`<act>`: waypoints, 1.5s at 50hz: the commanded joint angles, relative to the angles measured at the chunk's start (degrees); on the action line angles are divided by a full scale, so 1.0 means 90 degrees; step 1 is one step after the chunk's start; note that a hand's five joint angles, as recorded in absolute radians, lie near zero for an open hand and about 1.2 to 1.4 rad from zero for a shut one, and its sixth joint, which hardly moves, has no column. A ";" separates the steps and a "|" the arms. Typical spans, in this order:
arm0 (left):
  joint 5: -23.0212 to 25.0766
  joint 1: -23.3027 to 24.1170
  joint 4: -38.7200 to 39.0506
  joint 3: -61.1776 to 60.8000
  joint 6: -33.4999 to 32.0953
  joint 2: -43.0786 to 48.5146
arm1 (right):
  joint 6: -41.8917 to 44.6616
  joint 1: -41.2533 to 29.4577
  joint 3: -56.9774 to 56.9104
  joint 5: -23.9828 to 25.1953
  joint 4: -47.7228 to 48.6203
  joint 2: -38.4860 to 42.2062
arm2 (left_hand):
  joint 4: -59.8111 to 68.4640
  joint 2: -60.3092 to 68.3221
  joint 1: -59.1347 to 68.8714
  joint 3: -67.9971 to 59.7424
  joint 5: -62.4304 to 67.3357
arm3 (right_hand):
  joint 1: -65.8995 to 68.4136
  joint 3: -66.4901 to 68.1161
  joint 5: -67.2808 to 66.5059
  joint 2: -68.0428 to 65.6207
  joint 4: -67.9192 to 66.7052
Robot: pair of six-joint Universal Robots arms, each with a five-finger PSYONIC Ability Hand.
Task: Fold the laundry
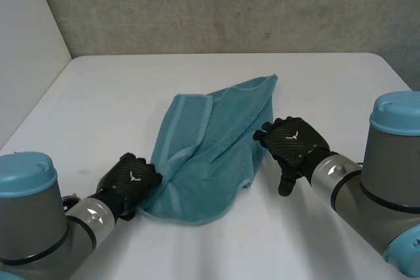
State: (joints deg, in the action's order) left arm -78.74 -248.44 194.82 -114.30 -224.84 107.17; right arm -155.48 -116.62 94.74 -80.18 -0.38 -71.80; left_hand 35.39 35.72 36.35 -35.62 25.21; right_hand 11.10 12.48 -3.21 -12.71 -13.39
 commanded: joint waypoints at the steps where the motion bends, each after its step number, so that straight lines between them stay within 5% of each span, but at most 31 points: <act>1: -0.0010 0.0007 0.0130 0.0024 0.0109 -0.0081 | 0.0010 0.0019 0.0001 -0.0017 0.0042 0.0009 | 0.4538 0.4500 0.4431 -0.4511 0.4558 | -0.0122 -0.0276 0.0357 0.0301 0.0377; 13: -0.0235 0.0056 0.0238 0.0180 0.0988 -0.1136 | -0.0430 0.0077 -0.0341 -0.0437 -0.0133 0.0224 | 0.4957 0.4919 0.4850 -0.4931 0.4977 | -0.0122 -0.0276 0.0357 0.0301 0.0377; 18: -0.0381 0.0066 0.0102 0.0453 0.2002 -0.2023 | -0.1959 0.0233 -0.0662 -0.0271 -0.0757 0.0516 | 0.4957 0.4919 0.4850 -0.4931 0.4977 | -0.0122 -0.0276 0.0357 0.0301 0.0377; 26: -0.0391 -0.0002 -0.0025 0.0795 0.2199 -0.2474 | -0.3289 0.0175 -0.0926 0.0334 -0.0739 0.1141 | 0.4957 0.4919 0.4850 -0.4931 0.4977 | -0.0020 -0.0173 0.0254 0.0199 0.0275; 33: -0.0440 -0.0022 -0.0152 0.1409 0.2364 -0.2698 | -0.3467 0.0136 -0.1034 0.0110 -0.0289 0.1562 | 0.4957 0.4919 0.4850 -0.4931 0.4977 | 0.0429 0.0275 -0.0194 -0.0250 -0.0174; 40: -0.0460 0.0037 -0.0220 0.1987 0.2931 -0.2796 | -0.3516 0.0214 -0.0762 -0.0787 -0.0124 0.1514 | 0.4957 0.4919 0.4850 -0.4931 0.4977 | 0.1511 0.1357 -0.1276 -0.1332 -0.1256; 47: -0.0557 0.0095 -0.0338 0.2309 0.3117 -0.2816 | -0.3506 0.0224 -0.0546 -0.0779 -0.0055 0.1445 | 0.4957 0.4919 0.4850 -0.4931 0.4977 | 0.1980 0.1827 -0.1746 -0.1801 -0.1725; 62: -0.0664 0.0515 -0.0386 0.2865 0.3332 -0.2806 | -0.4334 -0.0703 -0.1501 -0.0808 0.0072 0.1815 | 0.4957 0.4919 0.4850 -0.4931 0.4977 | 0.0410 0.0257 -0.0176 -0.0231 -0.0156; 72: -0.0889 0.0710 -0.0513 0.3325 0.3341 -0.2748 | -0.4989 -0.1094 -0.2205 -0.0924 0.0101 0.2488 | 0.4957 0.4919 0.4850 -0.4931 0.4977 | 0.0466 0.0312 -0.0231 -0.0287 -0.0211; 75: -0.0909 0.0720 -0.0513 0.3344 0.3351 -0.2708 | -0.5107 -0.1143 -0.2342 -0.1216 0.0208 0.2714 | 0.4957 0.4919 0.4850 -0.4931 0.4977 | 0.1468 0.1314 -0.1233 -0.1289 -0.1213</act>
State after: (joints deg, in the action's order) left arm -86.51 -242.08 190.36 -84.90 -194.76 82.24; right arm -199.37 -125.81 75.89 -88.22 0.47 -50.90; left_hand 68.50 68.44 64.45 -68.42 55.27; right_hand 14.73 15.62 -5.96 -16.53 -16.50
